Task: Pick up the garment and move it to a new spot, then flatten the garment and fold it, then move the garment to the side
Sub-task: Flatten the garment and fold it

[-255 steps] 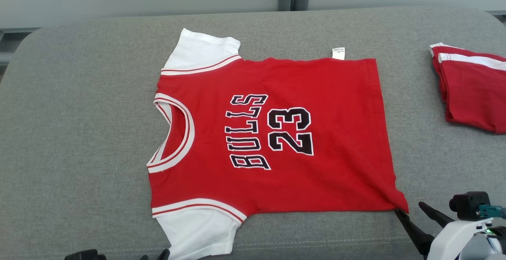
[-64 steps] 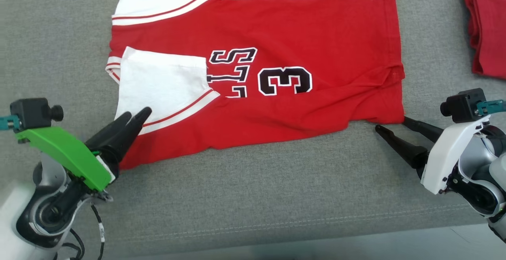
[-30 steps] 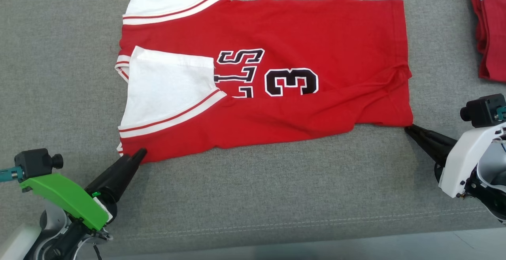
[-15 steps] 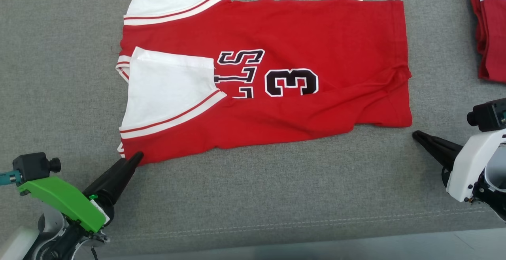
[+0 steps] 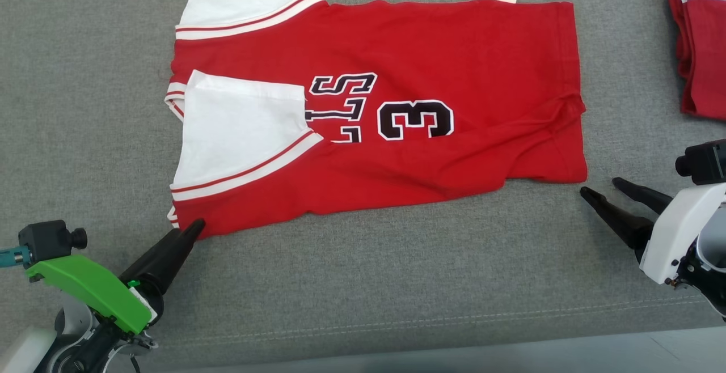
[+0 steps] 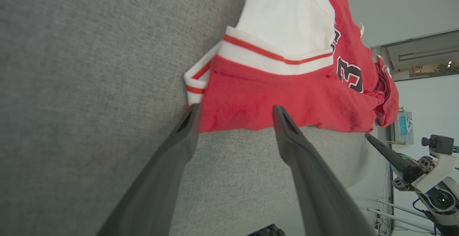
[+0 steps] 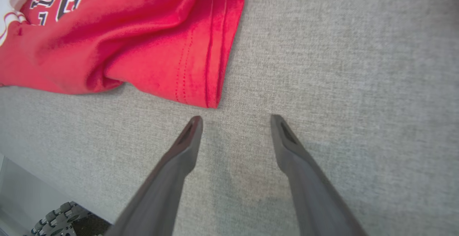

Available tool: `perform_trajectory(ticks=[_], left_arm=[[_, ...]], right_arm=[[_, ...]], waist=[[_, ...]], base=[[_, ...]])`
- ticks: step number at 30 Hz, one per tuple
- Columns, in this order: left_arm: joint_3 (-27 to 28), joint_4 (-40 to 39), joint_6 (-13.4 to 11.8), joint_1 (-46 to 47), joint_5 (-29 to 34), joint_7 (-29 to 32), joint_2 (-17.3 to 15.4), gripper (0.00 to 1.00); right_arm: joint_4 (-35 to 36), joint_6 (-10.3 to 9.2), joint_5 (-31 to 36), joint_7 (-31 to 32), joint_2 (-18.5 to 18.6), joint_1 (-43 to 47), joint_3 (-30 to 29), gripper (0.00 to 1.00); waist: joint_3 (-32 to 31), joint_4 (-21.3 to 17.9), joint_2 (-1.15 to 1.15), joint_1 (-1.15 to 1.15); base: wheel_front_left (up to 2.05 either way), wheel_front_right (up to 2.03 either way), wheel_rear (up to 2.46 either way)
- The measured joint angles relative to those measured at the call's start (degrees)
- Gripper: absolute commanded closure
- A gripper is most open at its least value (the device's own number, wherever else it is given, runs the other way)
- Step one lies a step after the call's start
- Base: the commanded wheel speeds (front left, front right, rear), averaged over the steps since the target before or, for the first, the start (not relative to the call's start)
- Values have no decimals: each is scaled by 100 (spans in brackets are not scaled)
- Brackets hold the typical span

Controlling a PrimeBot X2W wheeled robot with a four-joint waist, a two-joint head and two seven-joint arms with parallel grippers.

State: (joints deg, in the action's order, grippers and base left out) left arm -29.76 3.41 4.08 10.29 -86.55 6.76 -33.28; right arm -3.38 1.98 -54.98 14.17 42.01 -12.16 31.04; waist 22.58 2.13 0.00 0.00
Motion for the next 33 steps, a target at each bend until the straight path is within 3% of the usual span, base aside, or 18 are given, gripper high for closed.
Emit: perform_trajectory(ticks=[23,24,25,27,33], left_arm=[[-51,58,1,1,1,77,0,0],[-58,48,1,2,1,77,1,0],[-66,41,1,4,1,78,2,0],[-78,34,1,8,1,85,3,0],[-80,79,1,12,1,85,11,0]], right_arm=[[-347,-4,12,58,-554,-405,208,0],[-367,-1,12,58,-591,-441,218,6],[-391,1,12,58,-621,-480,232,53],[-433,14,12,59,-646,-530,244,100],[-557,113,8,102,-647,-555,270,100]], waist=[[-129,68,0,0],[-123,75,0,0],[-118,82,0,0],[-108,95,0,0],[-79,100,0,0]], base=[[0,0,0],[0,0,0],[0,0,0],[0,0,0],[0,0,0]])
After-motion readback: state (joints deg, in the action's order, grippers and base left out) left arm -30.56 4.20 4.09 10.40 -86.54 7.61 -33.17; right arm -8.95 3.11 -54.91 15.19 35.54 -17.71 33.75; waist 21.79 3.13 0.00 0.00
